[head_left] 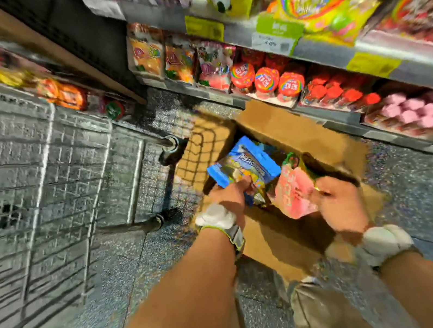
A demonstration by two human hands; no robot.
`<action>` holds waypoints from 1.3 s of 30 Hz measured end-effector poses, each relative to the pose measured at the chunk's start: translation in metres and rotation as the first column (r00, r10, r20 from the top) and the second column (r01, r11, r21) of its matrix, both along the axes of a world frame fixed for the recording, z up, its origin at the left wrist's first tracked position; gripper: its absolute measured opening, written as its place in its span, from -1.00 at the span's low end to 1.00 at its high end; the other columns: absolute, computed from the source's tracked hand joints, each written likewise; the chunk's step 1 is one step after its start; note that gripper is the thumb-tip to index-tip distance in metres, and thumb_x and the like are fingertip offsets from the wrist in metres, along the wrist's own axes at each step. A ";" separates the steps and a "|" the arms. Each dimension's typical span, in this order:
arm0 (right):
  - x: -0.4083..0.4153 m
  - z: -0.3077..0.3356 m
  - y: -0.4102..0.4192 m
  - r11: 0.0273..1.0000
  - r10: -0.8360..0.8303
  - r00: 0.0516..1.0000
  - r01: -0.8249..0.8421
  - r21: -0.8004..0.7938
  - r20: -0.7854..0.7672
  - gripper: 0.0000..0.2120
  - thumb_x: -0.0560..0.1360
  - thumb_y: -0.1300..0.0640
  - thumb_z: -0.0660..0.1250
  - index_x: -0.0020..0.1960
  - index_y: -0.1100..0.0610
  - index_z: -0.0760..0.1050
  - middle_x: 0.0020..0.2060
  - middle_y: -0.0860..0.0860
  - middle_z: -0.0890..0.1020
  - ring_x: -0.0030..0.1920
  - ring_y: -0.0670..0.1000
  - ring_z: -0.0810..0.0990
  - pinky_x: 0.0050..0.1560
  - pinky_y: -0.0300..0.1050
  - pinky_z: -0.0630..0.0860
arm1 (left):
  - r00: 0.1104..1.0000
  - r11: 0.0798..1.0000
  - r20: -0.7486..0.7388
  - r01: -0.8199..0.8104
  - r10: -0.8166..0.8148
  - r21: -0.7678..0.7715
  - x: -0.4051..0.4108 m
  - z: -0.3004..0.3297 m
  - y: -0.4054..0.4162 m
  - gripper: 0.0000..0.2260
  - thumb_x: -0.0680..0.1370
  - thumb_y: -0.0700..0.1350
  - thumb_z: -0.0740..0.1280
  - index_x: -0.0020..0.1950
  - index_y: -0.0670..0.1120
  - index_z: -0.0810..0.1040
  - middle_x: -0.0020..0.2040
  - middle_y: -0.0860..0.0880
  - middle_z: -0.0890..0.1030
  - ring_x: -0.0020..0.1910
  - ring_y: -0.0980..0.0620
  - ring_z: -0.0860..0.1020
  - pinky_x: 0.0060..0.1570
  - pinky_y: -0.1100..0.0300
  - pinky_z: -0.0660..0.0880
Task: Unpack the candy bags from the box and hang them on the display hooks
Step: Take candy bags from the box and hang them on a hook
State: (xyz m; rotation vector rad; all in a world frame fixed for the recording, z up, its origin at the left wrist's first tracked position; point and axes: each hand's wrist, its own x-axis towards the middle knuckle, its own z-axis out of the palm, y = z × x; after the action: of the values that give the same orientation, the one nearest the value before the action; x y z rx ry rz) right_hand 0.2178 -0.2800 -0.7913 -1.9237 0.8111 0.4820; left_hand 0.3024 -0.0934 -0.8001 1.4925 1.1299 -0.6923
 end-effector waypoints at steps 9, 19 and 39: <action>0.036 0.177 0.008 0.981 -0.084 0.981 0.051 0.186 0.173 -0.86 0.43 -0.07 0.49 -0.22 -0.04 0.61 -0.35 -0.12 0.57 -0.33 -0.25 0.48 -0.22 -0.26 0.38 | 0.988 0.991 0.084 0.133 -0.131 -0.027 0.011 0.156 0.023 -0.79 0.32 -0.29 0.54 -0.12 -0.20 0.59 -0.33 -0.08 0.62 -0.27 -0.07 0.58 -0.26 0.12 0.53; 0.039 0.307 0.045 0.971 -0.009 0.993 -0.019 0.239 0.118 -0.68 0.58 0.21 0.35 -0.32 0.09 0.38 -0.46 -0.08 0.37 -0.52 -0.23 0.34 -0.45 -0.35 0.31 | 0.964 0.958 0.227 0.188 -0.137 -0.218 0.006 0.276 0.024 -0.56 0.30 -0.07 0.54 0.08 -0.25 0.57 -0.21 -0.16 0.61 -0.31 -0.06 0.54 -0.12 -0.07 0.55; 0.034 0.488 -0.010 0.966 -0.256 0.842 0.240 0.096 0.475 -0.88 0.55 0.12 0.41 -0.15 -0.02 0.53 -0.30 -0.06 0.62 -0.34 -0.13 0.54 -0.25 -0.16 0.45 | 0.849 0.885 0.480 0.381 -0.220 -0.268 0.042 0.455 -0.010 -0.68 0.20 -0.26 0.30 -0.06 -0.23 0.57 -0.22 -0.27 0.56 -0.26 -0.18 0.55 -0.24 -0.11 0.55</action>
State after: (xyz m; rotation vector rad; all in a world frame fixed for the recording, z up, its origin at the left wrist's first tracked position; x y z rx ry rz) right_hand 0.2517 -0.2904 -0.3034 -1.7634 0.6961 -0.1486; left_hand 0.3439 -0.1038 -0.3452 1.4272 0.3935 -0.6860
